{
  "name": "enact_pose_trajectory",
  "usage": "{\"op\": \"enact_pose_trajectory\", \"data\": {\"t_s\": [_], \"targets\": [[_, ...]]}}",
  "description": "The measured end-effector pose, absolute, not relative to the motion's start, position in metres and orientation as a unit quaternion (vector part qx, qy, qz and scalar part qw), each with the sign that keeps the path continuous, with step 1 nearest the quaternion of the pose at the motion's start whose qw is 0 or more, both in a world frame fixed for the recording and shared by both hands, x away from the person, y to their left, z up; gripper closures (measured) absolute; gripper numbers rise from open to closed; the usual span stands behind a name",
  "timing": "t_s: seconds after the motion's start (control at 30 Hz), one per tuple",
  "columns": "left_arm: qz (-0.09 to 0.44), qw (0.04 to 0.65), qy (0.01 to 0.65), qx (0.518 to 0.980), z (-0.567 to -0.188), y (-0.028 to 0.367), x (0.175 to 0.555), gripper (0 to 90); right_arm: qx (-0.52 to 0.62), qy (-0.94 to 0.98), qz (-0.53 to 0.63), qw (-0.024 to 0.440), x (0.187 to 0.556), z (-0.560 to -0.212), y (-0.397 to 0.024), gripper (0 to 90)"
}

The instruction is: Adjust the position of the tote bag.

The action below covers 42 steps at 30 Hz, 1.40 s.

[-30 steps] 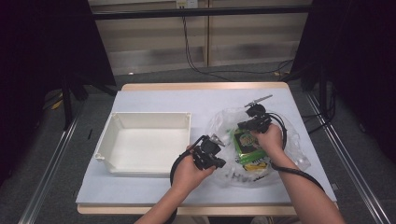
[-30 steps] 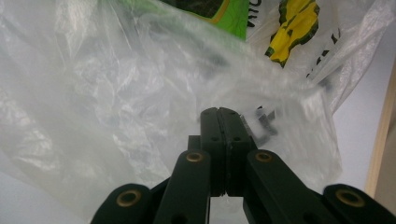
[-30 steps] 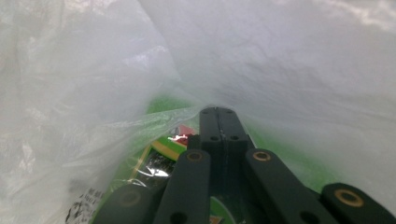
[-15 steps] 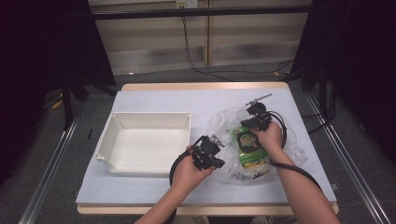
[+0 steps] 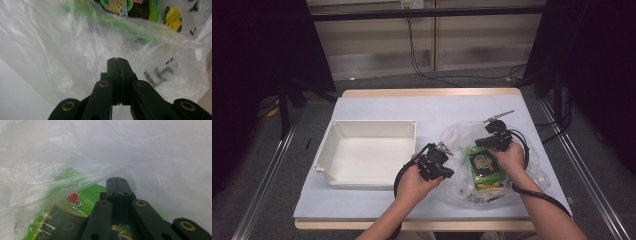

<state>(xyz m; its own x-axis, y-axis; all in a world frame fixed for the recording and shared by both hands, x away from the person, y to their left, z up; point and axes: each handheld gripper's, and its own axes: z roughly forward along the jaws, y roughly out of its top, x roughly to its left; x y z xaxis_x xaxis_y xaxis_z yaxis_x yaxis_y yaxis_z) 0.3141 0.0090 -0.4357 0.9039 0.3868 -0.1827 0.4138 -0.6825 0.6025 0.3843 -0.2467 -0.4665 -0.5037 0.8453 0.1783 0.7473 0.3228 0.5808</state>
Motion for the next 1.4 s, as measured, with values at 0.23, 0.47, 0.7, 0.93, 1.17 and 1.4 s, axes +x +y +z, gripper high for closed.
{"op": "enact_pose_trajectory", "data": {"t_s": [0.23,0.47,0.7,0.93,1.17,1.4], "targets": [[-0.03,0.373,0.223,0.9,-0.423,-0.005,0.313,83.0,0.495,0.81,0.305,0.077,0.376,-0.466,-0.245,90.0],[-0.04,0.385,0.201,0.9,-0.424,-0.029,0.307,74.4,0.487,0.817,0.297,0.085,0.375,-0.464,-0.24,89.9],[-0.046,0.382,0.201,0.901,-0.43,-0.048,0.32,77.4,0.486,0.817,0.298,0.084,0.374,-0.464,-0.24,89.9],[-0.03,0.343,0.204,0.916,-0.445,-0.054,0.329,80.6,0.485,0.817,0.3,0.087,0.374,-0.463,-0.242,89.3],[-0.006,0.318,0.24,0.917,-0.445,-0.049,0.34,84.2,0.499,0.806,0.305,0.086,0.371,-0.461,-0.255,89.0],[0.006,0.313,0.272,0.91,-0.452,-0.04,0.354,85.9,0.498,0.804,0.311,0.091,0.368,-0.46,-0.265,89.1]]}}
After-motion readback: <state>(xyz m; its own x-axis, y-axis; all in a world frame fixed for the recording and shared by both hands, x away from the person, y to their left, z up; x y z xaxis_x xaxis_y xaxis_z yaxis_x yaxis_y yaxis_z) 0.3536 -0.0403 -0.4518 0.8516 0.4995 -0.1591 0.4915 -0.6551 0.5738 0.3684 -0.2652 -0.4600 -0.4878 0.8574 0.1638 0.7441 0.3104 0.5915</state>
